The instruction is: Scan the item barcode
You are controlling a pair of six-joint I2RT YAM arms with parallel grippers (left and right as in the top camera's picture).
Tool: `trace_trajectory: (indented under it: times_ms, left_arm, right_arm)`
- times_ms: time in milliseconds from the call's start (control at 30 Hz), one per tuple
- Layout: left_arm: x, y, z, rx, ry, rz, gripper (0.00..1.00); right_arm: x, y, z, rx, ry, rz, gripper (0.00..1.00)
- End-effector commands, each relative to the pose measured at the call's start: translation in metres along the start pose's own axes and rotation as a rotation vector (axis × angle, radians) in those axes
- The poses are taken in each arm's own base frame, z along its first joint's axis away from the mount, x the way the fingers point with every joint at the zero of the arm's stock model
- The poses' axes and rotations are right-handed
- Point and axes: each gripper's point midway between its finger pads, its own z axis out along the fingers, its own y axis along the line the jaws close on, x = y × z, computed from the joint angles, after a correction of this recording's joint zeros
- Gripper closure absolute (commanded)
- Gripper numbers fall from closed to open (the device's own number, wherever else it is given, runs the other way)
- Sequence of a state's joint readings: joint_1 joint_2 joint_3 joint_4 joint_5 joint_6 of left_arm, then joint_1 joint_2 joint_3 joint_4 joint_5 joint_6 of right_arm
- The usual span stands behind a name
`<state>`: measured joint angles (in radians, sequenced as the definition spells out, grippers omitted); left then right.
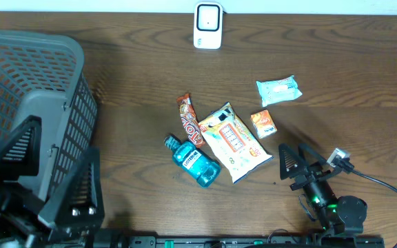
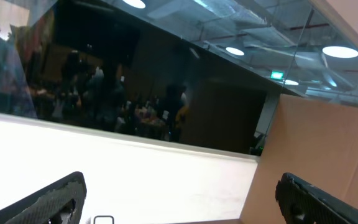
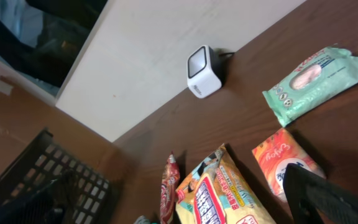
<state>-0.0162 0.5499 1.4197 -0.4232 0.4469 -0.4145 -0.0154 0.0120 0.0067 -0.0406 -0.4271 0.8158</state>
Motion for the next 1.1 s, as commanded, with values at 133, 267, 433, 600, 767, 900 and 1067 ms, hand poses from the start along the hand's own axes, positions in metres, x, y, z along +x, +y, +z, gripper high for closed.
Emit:
trace_trajectory:
  times_ms: [133,267,433,600,767,900,1067]
  left_arm:
    - [0.005,-0.002,-0.053,-0.060,-0.112,0.213,0.02]
    - [0.016,0.011,-0.085,-0.144,-0.191,0.220,0.02]
    - [0.035,0.011,-0.108,-0.134,-0.230,0.231,0.02]
    - [0.046,0.015,-0.112,-0.136,-0.233,0.230,0.02]
    - [0.050,0.027,-0.107,-0.174,-0.231,0.221,0.02]
    - [0.053,0.031,-0.103,-0.178,-0.230,0.220,0.02]
    - [0.052,0.040,-0.103,-0.221,-0.242,0.215,0.02]
  right_arm:
    - [0.027,0.024,-0.004,-0.149,0.150,-0.091,0.01]
    - [0.032,0.026,-0.005,-0.174,0.173,-0.175,0.01]
    - [0.031,0.020,-0.006,-0.098,0.209,-0.162,0.01]
    - [0.009,0.018,-0.007,0.050,0.226,-0.249,0.01]
    - [-0.026,0.015,-0.005,0.250,0.267,-0.317,0.01]
    - [-0.046,0.011,0.003,0.377,0.362,-0.333,0.01]
    - [-0.054,0.018,0.024,0.393,0.485,-0.282,0.01]
